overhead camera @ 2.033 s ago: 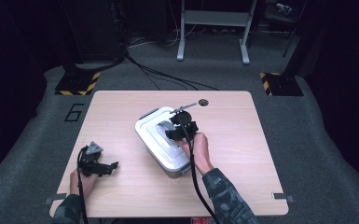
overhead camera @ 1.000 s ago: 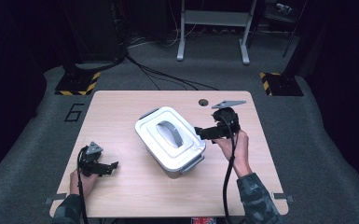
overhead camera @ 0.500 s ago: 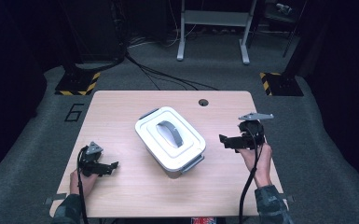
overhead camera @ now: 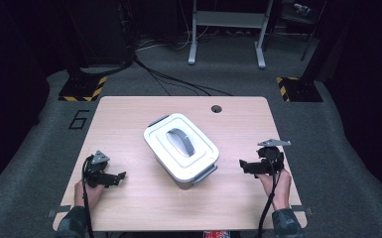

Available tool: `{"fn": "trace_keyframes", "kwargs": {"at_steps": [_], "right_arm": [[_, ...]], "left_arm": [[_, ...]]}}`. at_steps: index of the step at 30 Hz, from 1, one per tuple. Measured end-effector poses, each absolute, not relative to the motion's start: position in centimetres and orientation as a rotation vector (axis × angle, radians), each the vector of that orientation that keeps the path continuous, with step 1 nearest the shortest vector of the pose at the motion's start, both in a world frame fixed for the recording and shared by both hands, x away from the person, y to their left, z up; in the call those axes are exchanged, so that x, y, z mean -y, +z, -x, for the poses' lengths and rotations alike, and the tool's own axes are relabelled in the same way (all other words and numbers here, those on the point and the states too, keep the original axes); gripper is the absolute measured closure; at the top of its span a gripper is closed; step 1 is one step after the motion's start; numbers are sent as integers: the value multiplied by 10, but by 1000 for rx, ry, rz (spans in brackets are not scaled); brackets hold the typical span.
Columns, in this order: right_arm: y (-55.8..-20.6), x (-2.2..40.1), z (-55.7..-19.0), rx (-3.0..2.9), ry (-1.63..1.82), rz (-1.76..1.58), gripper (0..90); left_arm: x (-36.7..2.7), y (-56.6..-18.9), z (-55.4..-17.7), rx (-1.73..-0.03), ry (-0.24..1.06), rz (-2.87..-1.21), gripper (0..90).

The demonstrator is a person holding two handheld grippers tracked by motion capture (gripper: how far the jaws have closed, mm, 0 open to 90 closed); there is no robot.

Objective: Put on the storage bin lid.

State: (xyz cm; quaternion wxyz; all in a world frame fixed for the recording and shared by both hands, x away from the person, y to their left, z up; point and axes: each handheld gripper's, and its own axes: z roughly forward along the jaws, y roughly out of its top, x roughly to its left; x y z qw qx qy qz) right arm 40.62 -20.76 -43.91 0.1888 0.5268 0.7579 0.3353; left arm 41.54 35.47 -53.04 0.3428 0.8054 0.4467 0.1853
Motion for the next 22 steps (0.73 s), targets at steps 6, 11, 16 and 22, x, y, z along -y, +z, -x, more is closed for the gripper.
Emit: {"fn": "trace_keyframes", "kwargs": {"at_steps": [6, 11, 16, 22], "right_arm": [[-479, 210, -401, -2143, 842, -1512, 0], [-504, 212, -396, -2125, 801, -1540, 0], [-524, 217, -392, -2110, 805, -1537, 0], [-529, 223, -387, -2037, 865, -1508, 0]], "left_arm": [[-355, -530, -415, -1164, 483, -2092, 20], [-354, -530, -415, -1165, 483, -2091, 21], [-355, -531, -415, -1162, 481, -2089, 21], [-354, -531, -415, -1164, 485, -2085, 21]]}}
